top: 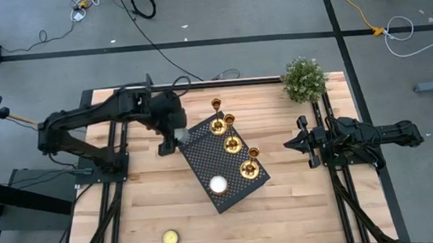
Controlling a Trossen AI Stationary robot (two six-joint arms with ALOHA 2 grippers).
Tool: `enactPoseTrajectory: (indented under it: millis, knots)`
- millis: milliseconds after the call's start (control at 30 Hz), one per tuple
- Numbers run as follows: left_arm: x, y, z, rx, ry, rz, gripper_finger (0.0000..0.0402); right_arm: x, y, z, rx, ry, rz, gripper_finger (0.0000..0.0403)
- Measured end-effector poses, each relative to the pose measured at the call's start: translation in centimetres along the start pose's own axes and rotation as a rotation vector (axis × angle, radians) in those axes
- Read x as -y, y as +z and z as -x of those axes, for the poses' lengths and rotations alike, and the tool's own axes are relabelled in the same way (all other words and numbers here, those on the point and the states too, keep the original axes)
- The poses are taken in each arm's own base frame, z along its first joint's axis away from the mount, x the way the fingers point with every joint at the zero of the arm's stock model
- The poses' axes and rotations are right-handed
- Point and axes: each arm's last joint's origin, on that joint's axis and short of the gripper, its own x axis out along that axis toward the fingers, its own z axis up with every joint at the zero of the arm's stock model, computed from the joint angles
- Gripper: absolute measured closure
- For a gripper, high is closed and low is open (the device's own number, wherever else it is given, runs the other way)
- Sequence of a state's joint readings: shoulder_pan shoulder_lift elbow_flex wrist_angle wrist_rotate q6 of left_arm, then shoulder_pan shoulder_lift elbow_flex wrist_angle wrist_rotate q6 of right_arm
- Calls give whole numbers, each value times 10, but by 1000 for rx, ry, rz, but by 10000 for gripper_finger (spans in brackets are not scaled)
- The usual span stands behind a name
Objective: Pick & Place candle stick holders
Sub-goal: Put the blue scented candle on the shelf aligned with the other scented candle
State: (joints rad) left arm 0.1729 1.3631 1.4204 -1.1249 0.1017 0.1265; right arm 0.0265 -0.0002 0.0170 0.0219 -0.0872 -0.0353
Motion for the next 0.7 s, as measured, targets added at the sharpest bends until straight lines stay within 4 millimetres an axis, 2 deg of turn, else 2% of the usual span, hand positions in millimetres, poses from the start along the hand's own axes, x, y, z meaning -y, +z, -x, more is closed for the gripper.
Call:
enactPoseTrajectory:
  millis: [333, 700]
  knots:
    - [26, 1, 4, 24, -46, -91, 96, 0, 0, 0, 0, 0, 0, 385]
    - [58, 1, 3, 33, -82, -330, 96, 0, 0, 0, 0, 0, 0, 385]
